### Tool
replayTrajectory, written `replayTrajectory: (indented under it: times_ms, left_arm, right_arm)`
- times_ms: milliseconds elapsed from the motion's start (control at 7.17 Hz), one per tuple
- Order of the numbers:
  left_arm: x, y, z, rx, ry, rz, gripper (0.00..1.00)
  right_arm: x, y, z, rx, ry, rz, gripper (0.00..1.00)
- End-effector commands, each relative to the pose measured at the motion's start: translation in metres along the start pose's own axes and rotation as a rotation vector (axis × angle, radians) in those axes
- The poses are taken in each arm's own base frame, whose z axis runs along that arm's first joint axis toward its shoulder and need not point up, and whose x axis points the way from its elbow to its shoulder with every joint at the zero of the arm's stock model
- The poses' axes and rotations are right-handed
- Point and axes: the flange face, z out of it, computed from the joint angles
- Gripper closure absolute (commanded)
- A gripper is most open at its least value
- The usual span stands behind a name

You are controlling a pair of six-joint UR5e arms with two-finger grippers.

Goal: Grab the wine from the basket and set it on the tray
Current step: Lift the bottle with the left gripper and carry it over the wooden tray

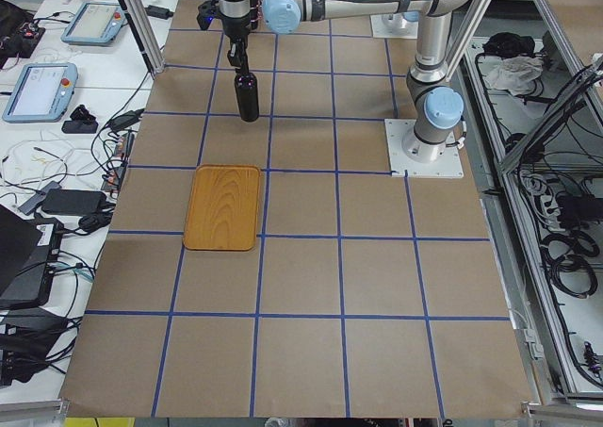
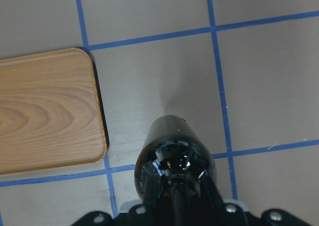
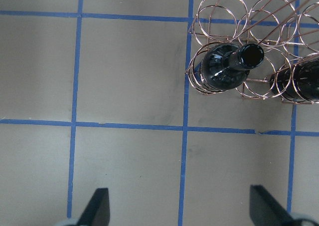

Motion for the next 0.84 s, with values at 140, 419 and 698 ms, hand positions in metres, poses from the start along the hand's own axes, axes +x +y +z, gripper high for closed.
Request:
replayTrajectory:
  times_ms: [140,419,698]
  left_arm:
    - [-0.103,0.002,0.003,0.019,-0.019,0.013,1.0]
    - [-0.129,0.0,0.013,0.028,-0.027,0.027,1.0]
    - [-0.18,0.003,0.03,0.02,-0.025,0.026,1.0]
  right_arm:
    - [0.0,0.0,0.0,-0.002,0.0,0.0,0.0]
    - [0.0,0.0,0.0,-0.002,0.002,0.0,0.0]
    - [0.0,0.0,0.0,-0.002,0.0,0.0,0.0]
